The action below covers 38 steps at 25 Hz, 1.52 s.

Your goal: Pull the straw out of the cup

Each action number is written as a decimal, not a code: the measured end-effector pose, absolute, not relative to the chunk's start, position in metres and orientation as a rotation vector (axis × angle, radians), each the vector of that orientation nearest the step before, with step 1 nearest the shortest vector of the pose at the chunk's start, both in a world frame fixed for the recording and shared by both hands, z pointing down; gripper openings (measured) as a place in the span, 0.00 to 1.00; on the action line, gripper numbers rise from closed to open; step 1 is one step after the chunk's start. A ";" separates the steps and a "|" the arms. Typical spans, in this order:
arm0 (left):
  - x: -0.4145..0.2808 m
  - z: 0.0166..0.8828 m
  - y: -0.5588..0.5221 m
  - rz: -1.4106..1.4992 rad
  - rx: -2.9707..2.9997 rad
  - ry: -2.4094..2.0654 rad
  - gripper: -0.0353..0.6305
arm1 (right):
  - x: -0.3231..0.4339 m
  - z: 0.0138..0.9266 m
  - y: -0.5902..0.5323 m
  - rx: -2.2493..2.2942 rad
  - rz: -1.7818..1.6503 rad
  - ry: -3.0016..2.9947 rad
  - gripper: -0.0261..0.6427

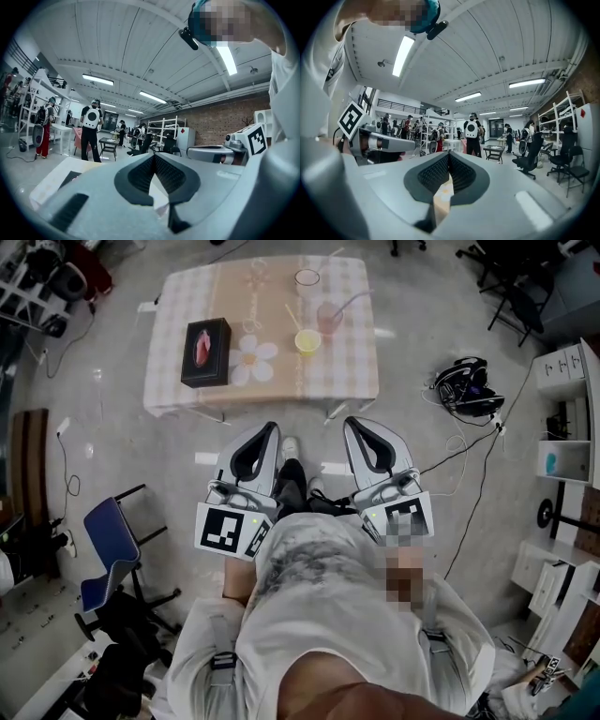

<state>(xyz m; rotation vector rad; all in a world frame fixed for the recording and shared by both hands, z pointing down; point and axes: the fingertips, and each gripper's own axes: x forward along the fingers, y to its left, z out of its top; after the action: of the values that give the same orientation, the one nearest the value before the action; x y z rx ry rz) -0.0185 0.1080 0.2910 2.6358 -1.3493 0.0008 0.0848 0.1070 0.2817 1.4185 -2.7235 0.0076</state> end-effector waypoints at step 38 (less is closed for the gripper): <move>-0.062 0.325 -0.112 0.072 2.686 -1.130 0.06 | 0.034 0.310 -0.111 1.486 0.073 -2.593 0.05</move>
<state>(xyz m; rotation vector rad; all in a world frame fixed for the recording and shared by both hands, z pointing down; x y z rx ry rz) -0.0618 -0.1120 0.3254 2.6862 -1.1305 0.0722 0.0342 -0.1112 0.3096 1.4858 -2.5931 0.0726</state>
